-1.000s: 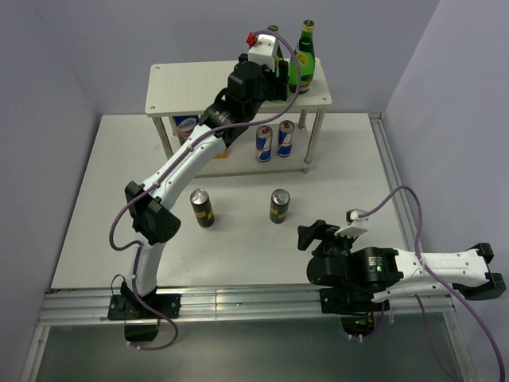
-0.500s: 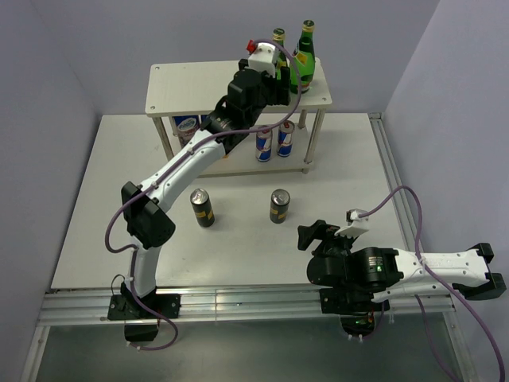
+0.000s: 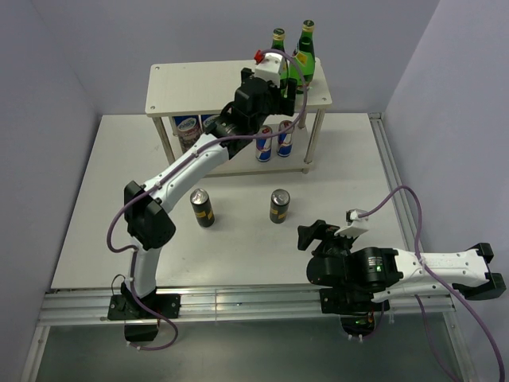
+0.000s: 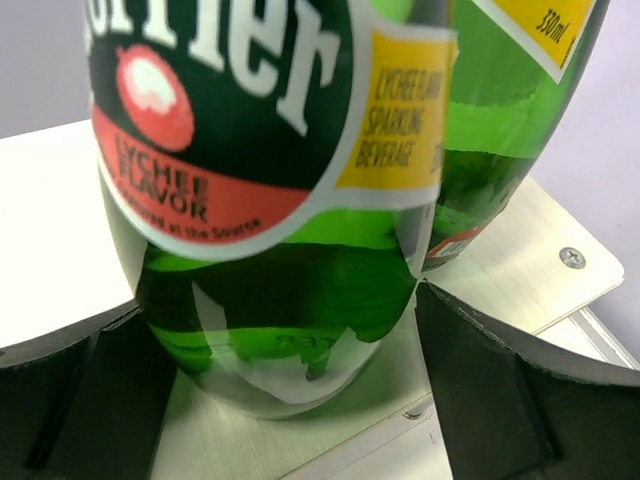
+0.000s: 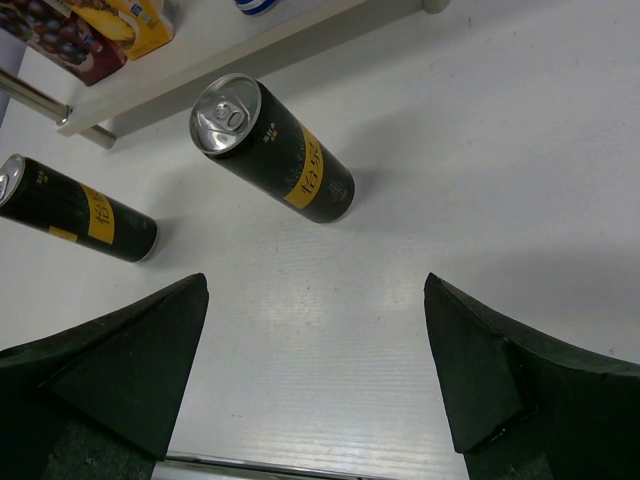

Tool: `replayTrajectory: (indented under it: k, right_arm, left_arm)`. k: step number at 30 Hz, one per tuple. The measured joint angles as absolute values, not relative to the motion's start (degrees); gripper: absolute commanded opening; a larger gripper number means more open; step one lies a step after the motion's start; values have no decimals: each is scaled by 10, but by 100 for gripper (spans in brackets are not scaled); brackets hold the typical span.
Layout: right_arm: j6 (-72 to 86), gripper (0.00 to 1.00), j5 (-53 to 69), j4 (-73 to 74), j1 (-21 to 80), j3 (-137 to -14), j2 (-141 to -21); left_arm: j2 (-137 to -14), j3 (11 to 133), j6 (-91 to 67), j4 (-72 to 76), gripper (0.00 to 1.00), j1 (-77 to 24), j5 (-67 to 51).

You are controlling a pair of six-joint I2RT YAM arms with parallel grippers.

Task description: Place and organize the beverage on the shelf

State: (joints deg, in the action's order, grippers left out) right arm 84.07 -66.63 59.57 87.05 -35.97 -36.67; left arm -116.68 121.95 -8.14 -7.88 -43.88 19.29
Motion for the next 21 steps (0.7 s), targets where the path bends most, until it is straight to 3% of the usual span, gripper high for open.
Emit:
replayTrajectory:
  k: [17,21]
  right_arm:
    - [841,96,-667,596,870,-360,-378]
    - [843,96,-668,596,870,-360,-387]
  left_arm:
    - [-1007,1024,-82,-69,99,-452,227]
    - [-952,968,-82,-84,99,-475,289]
